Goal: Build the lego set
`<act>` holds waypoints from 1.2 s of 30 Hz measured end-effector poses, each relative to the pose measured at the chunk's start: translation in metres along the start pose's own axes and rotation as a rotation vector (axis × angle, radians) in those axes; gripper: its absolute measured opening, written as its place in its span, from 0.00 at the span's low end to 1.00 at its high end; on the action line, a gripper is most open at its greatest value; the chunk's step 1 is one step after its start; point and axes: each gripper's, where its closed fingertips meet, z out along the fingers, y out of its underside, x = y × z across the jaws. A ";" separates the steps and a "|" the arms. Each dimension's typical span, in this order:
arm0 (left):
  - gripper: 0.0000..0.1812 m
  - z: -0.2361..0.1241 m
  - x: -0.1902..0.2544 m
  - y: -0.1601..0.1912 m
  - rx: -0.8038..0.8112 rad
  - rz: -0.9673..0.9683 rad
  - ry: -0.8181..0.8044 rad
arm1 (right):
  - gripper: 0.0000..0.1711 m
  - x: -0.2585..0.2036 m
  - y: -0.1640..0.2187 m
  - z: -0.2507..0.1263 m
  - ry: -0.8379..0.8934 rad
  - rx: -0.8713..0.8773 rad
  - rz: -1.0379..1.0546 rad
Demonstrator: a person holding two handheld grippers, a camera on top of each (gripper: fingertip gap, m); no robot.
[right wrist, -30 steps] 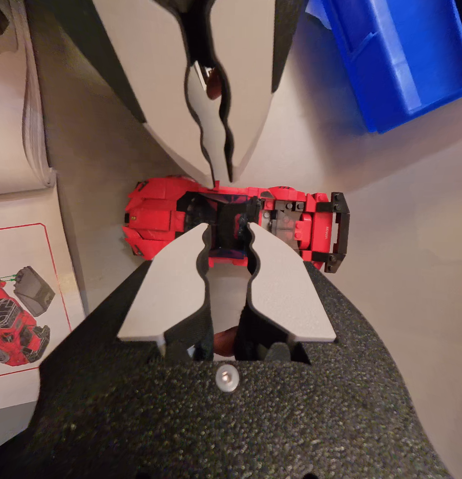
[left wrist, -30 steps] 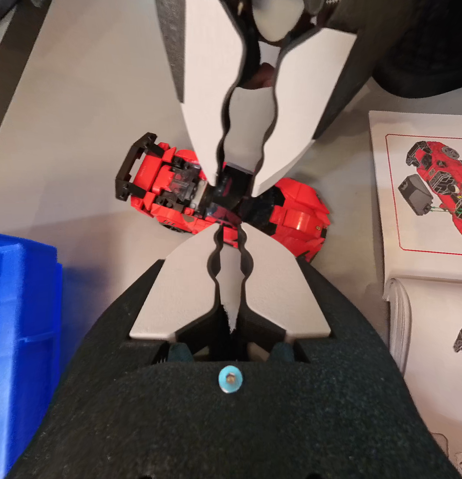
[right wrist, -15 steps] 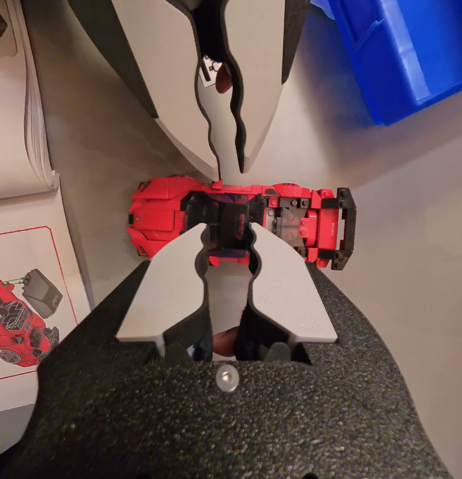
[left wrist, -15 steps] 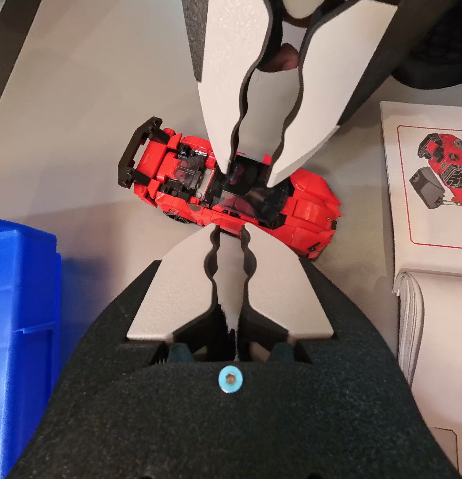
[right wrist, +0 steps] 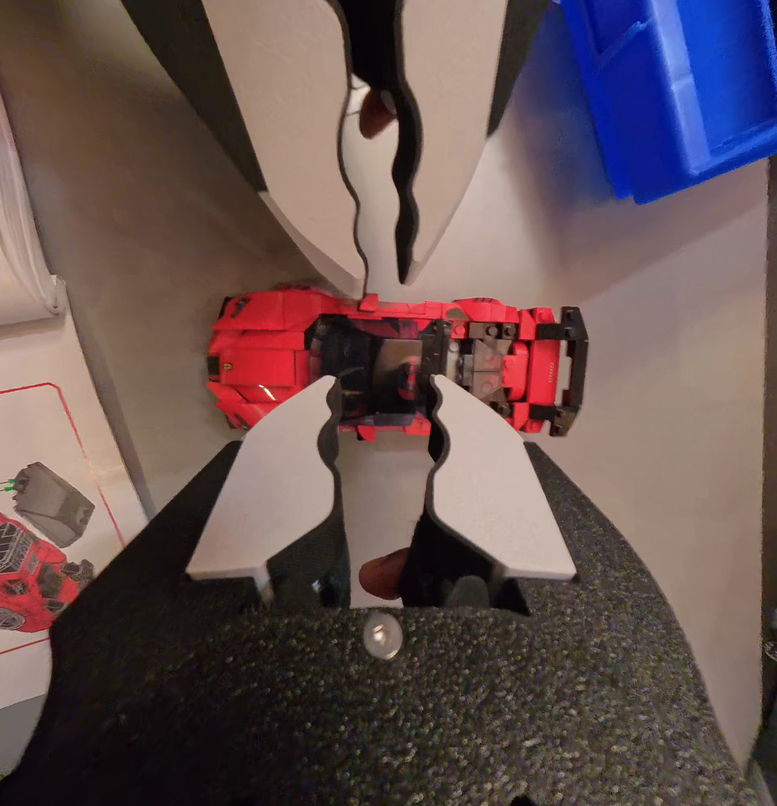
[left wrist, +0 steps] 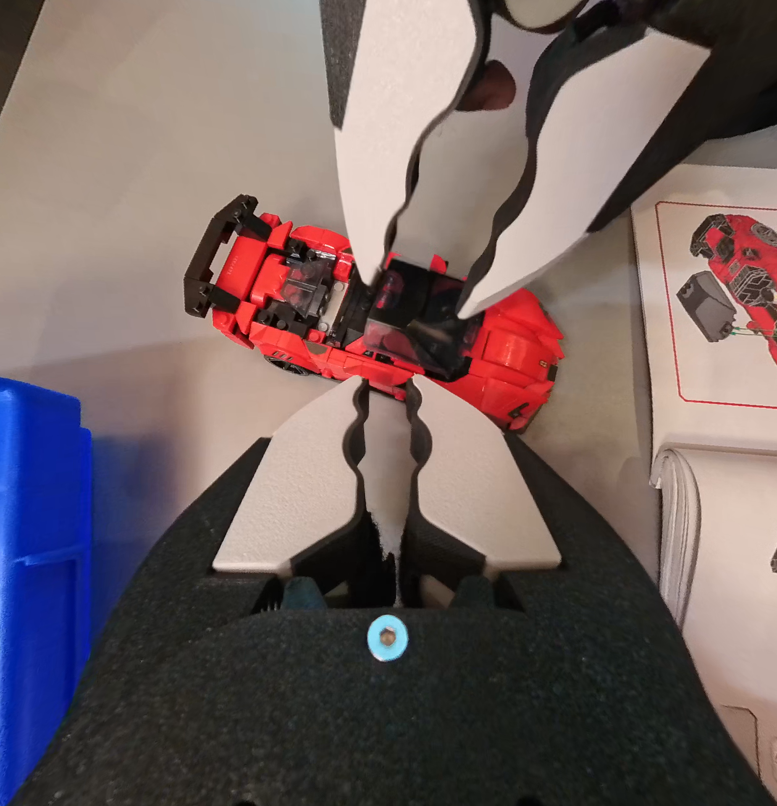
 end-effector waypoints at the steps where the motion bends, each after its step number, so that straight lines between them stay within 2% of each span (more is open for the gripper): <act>1: 0.09 -0.002 -0.001 0.000 0.004 0.000 -0.004 | 0.22 0.003 0.002 -0.002 0.022 -0.001 0.000; 5: 0.10 -0.010 0.001 -0.001 0.022 -0.017 0.020 | 0.26 0.006 0.009 -0.013 0.000 0.069 0.101; 7: 0.09 -0.010 0.000 0.002 0.019 -0.028 0.029 | 0.25 0.005 0.012 -0.015 -0.006 0.119 0.151; 10: 0.03 -0.006 -0.008 0.004 0.023 -0.038 -0.017 | 0.13 0.009 0.023 -0.014 0.044 0.144 0.209; 16: 0.02 -0.002 -0.021 0.005 0.016 -0.041 -0.103 | 0.05 0.019 0.044 -0.001 0.042 0.191 0.367; 24: 0.02 0.015 -0.015 0.017 -0.054 -0.024 -0.069 | 0.03 0.019 0.045 0.018 0.028 0.190 0.349; 36: 0.00 0.021 0.000 0.020 -0.068 -0.043 -0.025 | 0.03 0.014 0.047 0.012 -0.012 0.220 0.306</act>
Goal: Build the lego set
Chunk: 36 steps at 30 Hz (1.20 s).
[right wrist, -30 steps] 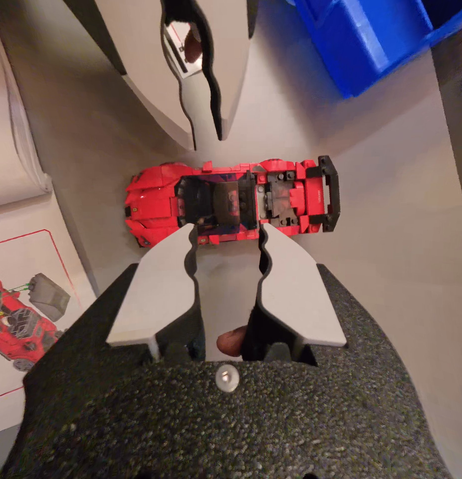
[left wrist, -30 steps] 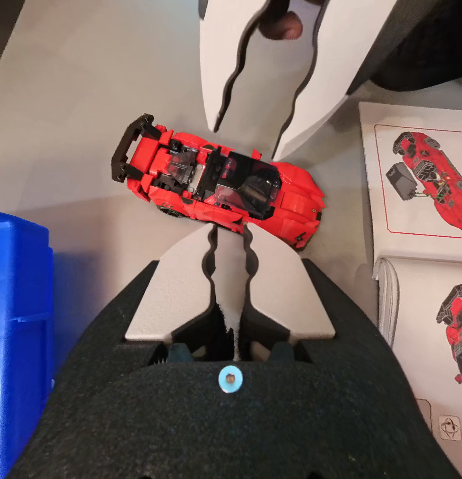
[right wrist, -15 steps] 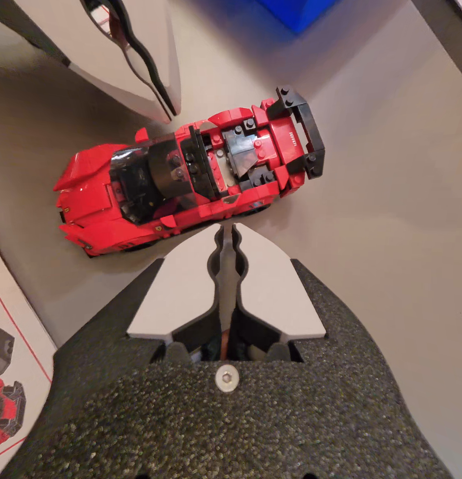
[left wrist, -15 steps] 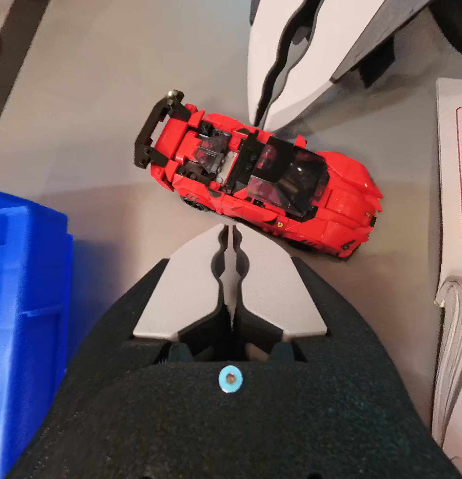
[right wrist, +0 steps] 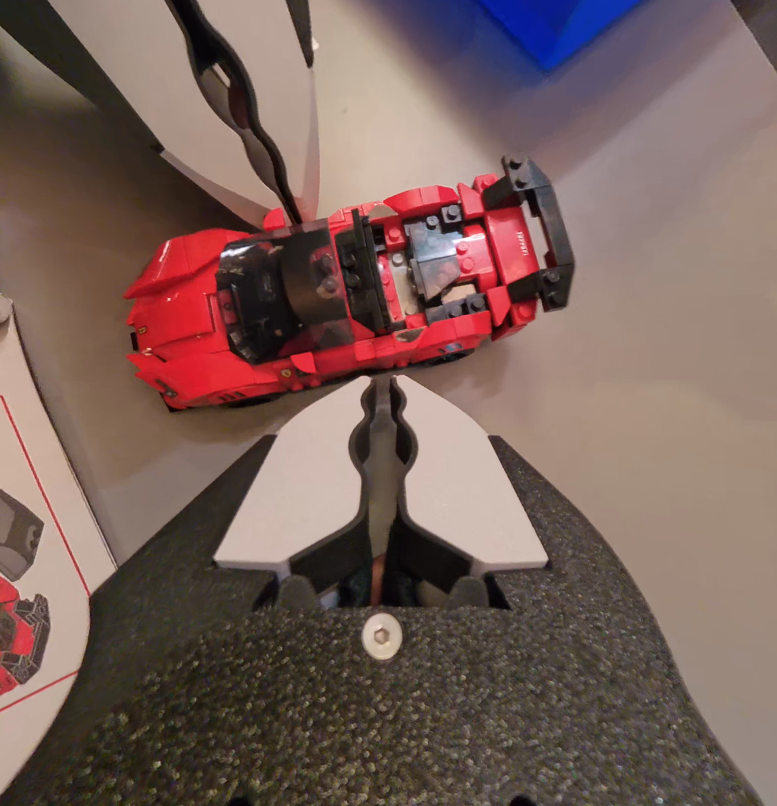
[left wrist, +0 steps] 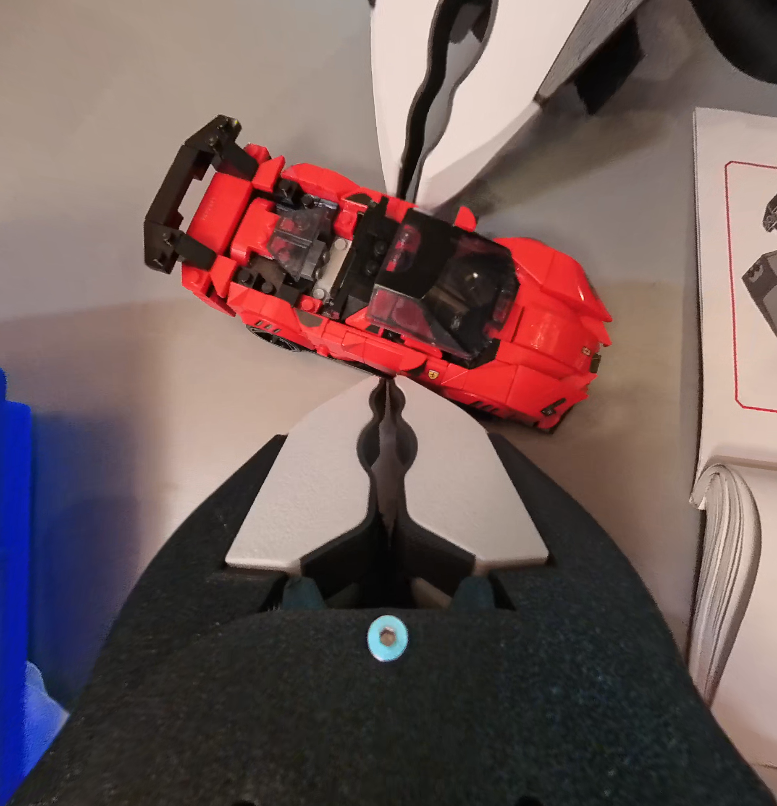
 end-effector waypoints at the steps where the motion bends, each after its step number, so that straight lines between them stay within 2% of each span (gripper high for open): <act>1: 0.00 0.001 0.001 0.000 0.001 -0.004 0.001 | 0.03 0.003 0.000 -0.004 0.016 0.002 0.000; 3: 0.00 0.001 0.003 0.000 0.003 -0.008 0.004 | 0.04 0.006 -0.004 -0.015 0.027 0.031 0.001; 6: 0.01 0.002 0.006 0.001 0.008 -0.008 0.007 | 0.11 -0.011 -0.019 -0.028 -0.047 0.096 -0.037; 9: 0.01 0.004 0.007 0.001 0.017 -0.013 0.013 | 0.16 -0.031 -0.030 -0.022 -0.048 0.096 -0.167; 13: 0.01 0.004 0.007 0.001 0.032 -0.024 0.021 | 0.17 -0.039 -0.038 -0.008 0.021 0.069 -0.298; 28: 0.02 0.004 0.008 0.000 0.033 -0.024 0.028 | 0.14 -0.045 -0.043 -0.003 0.005 0.000 -0.349; 36: 0.02 0.003 0.008 0.000 0.035 -0.026 0.032 | 0.26 -0.037 -0.039 -0.008 -0.026 0.025 -0.231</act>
